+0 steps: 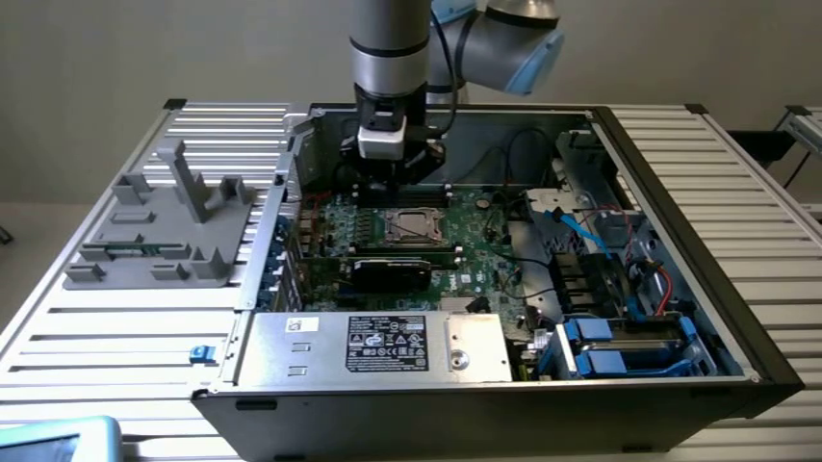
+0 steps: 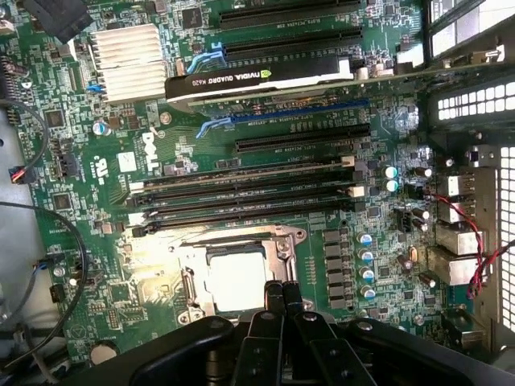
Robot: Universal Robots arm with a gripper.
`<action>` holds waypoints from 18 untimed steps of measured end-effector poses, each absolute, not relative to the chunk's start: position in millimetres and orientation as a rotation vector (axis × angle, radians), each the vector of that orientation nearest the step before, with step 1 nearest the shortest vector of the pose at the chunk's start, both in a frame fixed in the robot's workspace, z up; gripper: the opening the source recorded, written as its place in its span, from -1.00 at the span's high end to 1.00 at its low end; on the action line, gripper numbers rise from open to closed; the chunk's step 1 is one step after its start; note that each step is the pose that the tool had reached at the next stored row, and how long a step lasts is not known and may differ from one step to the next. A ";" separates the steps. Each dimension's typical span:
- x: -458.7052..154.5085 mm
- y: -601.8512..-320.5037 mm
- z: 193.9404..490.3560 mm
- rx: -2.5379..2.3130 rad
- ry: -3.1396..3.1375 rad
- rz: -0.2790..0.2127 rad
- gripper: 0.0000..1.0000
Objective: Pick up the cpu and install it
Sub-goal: 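Install the second cpu locking lever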
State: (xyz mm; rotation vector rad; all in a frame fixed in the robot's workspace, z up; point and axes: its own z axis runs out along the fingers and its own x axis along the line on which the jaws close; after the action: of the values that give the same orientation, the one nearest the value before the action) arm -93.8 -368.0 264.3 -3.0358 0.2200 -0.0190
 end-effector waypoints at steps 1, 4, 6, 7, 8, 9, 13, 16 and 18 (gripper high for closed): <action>-93.8 -369.9 264.3 -3.026 0.220 -0.013 0.76; -93.8 -373.0 263.6 -3.014 0.220 0.006 0.76; -93.8 -374.0 263.4 -3.015 0.220 0.013 0.76; -93.8 -376.1 263.1 -3.012 0.220 0.015 0.76; -93.8 -378.7 262.7 -3.006 0.220 0.018 0.76; -93.8 -381.0 262.4 -3.001 0.220 0.020 0.76; -93.8 -388.6 260.1 -2.976 0.219 0.024 0.76; -93.8 -392.8 258.4 -2.962 0.221 0.032 0.76; -93.8 -395.9 257.4 -2.960 0.222 0.042 0.76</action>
State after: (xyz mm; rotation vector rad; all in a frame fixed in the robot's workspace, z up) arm -93.8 -395.9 257.4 -2.9596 0.2219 0.0418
